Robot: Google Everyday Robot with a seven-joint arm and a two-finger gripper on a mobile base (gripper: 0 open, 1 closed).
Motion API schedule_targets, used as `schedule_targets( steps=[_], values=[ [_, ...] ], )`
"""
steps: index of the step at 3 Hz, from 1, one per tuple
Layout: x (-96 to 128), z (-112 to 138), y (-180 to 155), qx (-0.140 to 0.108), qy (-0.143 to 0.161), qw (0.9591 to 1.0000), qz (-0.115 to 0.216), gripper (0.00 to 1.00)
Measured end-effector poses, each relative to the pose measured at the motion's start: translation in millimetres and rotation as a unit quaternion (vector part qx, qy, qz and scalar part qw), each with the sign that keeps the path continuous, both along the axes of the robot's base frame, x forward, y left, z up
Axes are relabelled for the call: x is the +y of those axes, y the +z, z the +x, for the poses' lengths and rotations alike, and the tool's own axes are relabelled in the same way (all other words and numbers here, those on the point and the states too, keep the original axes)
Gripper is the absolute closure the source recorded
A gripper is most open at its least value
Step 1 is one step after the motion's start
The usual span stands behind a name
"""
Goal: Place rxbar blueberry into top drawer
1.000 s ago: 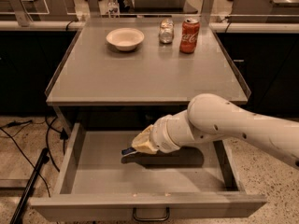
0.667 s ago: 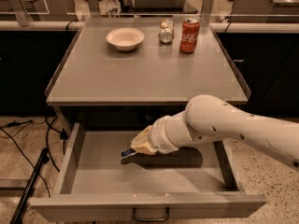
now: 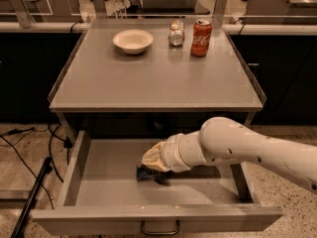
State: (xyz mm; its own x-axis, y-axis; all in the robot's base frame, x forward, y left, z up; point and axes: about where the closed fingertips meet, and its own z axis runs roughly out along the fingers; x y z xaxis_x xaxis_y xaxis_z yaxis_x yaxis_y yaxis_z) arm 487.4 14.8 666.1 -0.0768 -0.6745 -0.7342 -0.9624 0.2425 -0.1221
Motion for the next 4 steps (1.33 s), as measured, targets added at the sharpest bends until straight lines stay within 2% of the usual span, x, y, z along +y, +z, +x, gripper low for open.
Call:
schedule_targets(
  steps=[2, 3, 4],
  values=[
    [-19.9, -12.7, -53.5, 0.022, 0.001, 0.9997, -0.009, 1.00],
    [-20.0, -12.7, -53.5, 0.022, 0.001, 0.9997, -0.009, 0.82],
    [-19.9, -12.7, -53.5, 0.022, 0.001, 0.9997, -0.009, 0.57]
  ],
)
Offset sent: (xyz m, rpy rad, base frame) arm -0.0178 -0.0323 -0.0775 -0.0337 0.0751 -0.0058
